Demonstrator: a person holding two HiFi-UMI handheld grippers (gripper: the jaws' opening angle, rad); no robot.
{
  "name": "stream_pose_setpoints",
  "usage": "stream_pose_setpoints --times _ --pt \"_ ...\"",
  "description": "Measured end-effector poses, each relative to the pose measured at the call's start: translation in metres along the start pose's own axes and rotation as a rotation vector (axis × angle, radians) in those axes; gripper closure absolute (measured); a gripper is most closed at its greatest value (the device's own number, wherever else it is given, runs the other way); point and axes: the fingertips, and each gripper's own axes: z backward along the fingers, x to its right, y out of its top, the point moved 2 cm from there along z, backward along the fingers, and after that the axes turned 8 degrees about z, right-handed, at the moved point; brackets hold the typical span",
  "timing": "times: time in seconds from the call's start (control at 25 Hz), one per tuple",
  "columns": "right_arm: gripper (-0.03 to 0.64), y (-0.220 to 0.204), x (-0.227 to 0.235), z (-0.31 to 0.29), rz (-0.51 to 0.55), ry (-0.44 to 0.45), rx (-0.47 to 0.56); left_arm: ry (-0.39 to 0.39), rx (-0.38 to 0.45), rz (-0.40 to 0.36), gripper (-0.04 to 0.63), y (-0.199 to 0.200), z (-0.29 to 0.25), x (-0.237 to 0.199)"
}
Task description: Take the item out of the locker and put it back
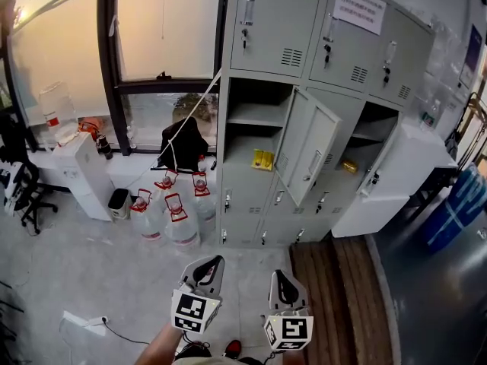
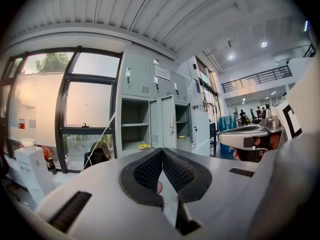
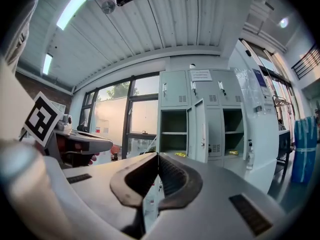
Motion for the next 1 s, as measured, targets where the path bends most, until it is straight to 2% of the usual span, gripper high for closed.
stream_pose_setpoints --times 0.28,0.56,1.0 --pt "0.598 -0.012 0.037 -0.023 0.003 0.050 0.009 0.053 0.009 0.004 0.572 0.001 -0.036 0.012" --pt "0.598 -0.022 0.063 -0.072 -0.009 0.074 0.018 0.075 0.010 -0.007 0.572 0.009 -0.089 -0.001" --pt "0.598 -0.022 0.112 -0.227 -0.016 0.074 -0.002 0.070 -0.007 0.000 0.572 0.036 -0.232 -0.073"
